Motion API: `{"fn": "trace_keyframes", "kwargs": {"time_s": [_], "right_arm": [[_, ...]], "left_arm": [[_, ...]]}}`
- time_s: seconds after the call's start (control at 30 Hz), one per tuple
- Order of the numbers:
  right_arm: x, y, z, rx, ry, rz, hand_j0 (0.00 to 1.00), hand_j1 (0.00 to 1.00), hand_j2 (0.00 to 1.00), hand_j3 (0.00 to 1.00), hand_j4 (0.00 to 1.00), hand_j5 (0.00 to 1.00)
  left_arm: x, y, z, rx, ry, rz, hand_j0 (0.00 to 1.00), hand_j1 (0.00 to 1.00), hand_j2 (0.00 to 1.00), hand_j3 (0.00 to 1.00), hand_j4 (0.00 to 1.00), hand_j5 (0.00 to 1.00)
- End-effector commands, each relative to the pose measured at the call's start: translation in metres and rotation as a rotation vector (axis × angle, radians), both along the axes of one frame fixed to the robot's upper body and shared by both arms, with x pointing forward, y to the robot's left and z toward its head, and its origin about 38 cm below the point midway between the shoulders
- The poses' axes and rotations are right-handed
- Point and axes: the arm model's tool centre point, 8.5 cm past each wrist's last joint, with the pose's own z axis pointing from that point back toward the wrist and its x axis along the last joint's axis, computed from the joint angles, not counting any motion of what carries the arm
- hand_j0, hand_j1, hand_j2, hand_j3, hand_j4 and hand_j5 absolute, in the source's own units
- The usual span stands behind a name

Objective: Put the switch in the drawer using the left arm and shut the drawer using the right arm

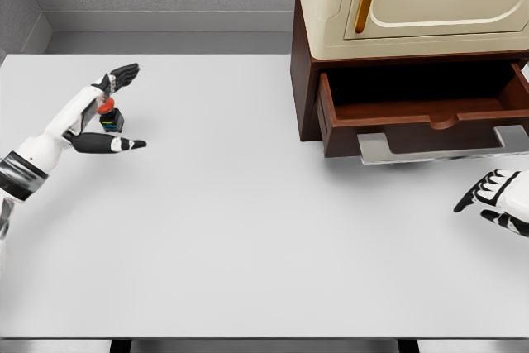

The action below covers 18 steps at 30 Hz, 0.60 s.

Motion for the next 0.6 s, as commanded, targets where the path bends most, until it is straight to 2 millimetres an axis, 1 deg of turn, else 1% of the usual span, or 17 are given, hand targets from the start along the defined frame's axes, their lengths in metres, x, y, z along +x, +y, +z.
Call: {"fn": "trace_keyframes", "kwargs": {"time_s": [0.0, 0.07, 0.1, 0.13, 0.2, 0.23, 0.27, 0.3, 0.33, 0.37, 0.4, 0.43, 0.47, 0.5, 0.57], "right_arm": [[0.000, 0.003, 0.002, 0.006, -0.003, 0.007, 0.61, 0.61, 0.61, 0.61, 0.61, 0.61], [0.000, 0.002, 0.003, 0.005, -0.004, 0.008, 0.61, 0.61, 0.61, 0.61, 0.61, 0.61], [0.000, 0.002, 0.002, 0.006, -0.004, 0.005, 0.62, 0.62, 0.62, 0.62, 0.62, 0.62], [0.000, 0.002, 0.002, 0.005, -0.004, 0.005, 0.62, 0.62, 0.62, 0.62, 0.62, 0.62], [0.000, 0.002, 0.002, 0.006, -0.002, 0.006, 0.62, 0.62, 0.62, 0.62, 0.62, 0.62], [0.000, 0.002, 0.002, 0.006, -0.002, 0.006, 0.63, 0.63, 0.63, 0.63, 0.63, 0.63], [0.000, 0.002, 0.001, 0.003, 0.001, 0.007, 0.63, 0.63, 0.63, 0.63, 0.63, 0.63], [0.000, 0.002, 0.001, 0.001, 0.005, 0.007, 0.63, 0.63, 0.63, 0.63, 0.63, 0.63], [-0.001, 0.002, 0.000, -0.005, 0.011, 0.009, 0.64, 0.64, 0.64, 0.64, 0.64, 0.64], [-0.002, 0.002, -0.003, -0.034, 0.046, 0.016, 0.69, 0.69, 0.69, 0.69, 0.69, 0.69], [-0.002, 0.001, -0.005, -0.046, 0.062, 0.017, 0.70, 0.70, 0.70, 0.70, 0.70, 0.70], [-0.002, 0.002, -0.005, -0.045, 0.062, 0.018, 0.70, 0.70, 0.70, 0.70, 0.70, 0.70], [-0.002, 0.002, -0.005, -0.044, 0.062, 0.018, 0.70, 0.70, 0.70, 0.70, 0.70, 0.70], [-0.002, 0.002, -0.005, -0.045, 0.063, 0.018, 0.69, 0.69, 0.69, 0.69, 0.69, 0.69], [-0.002, 0.001, -0.005, -0.046, 0.062, 0.016, 0.68, 0.68, 0.68, 0.68, 0.68, 0.68]], "left_arm": [[0.000, 0.011, 0.002, -0.089, 0.018, 0.008, 1.00, 1.00, 1.00, 1.00, 1.00, 1.00], [0.001, 0.023, 0.007, -0.104, -0.038, 0.035, 1.00, 1.00, 1.00, 1.00, 1.00, 1.00], [-0.001, 0.026, 0.004, -0.098, -0.065, 0.034, 1.00, 1.00, 1.00, 1.00, 1.00, 1.00], [0.002, 0.029, 0.000, -0.090, -0.054, 0.045, 1.00, 1.00, 1.00, 1.00, 1.00, 1.00], [0.023, 0.036, -0.006, -0.060, -0.025, 0.092, 1.00, 1.00, 1.00, 1.00, 1.00, 1.00], [0.027, 0.040, -0.008, -0.060, -0.014, 0.108, 1.00, 1.00, 1.00, 1.00, 1.00, 1.00], [0.029, 0.042, -0.010, -0.056, -0.005, 0.114, 1.00, 1.00, 1.00, 1.00, 1.00, 1.00], [0.029, 0.038, -0.015, -0.064, 0.004, 0.115, 1.00, 1.00, 1.00, 1.00, 1.00, 1.00], [0.029, 0.038, -0.023, -0.073, 0.024, 0.124, 1.00, 1.00, 1.00, 1.00, 1.00, 1.00], [0.029, 0.038, -0.029, -0.070, 0.039, 0.129, 1.00, 1.00, 1.00, 1.00, 1.00, 1.00], [0.028, 0.039, -0.034, -0.075, 0.053, 0.137, 1.00, 1.00, 1.00, 1.00, 1.00, 1.00], [0.030, 0.040, -0.041, -0.081, 0.074, 0.150, 1.00, 1.00, 1.00, 1.00, 1.00, 1.00], [0.033, 0.044, -0.044, -0.088, 0.087, 0.167, 1.00, 1.00, 1.00, 1.00, 1.00, 1.00], [0.033, 0.044, -0.049, -0.096, 0.099, 0.173, 1.00, 1.00, 1.00, 1.00, 1.00, 1.00], [0.037, 0.047, -0.053, -0.106, 0.114, 0.190, 1.00, 1.00, 1.00, 1.00, 1.00, 1.00]]}}
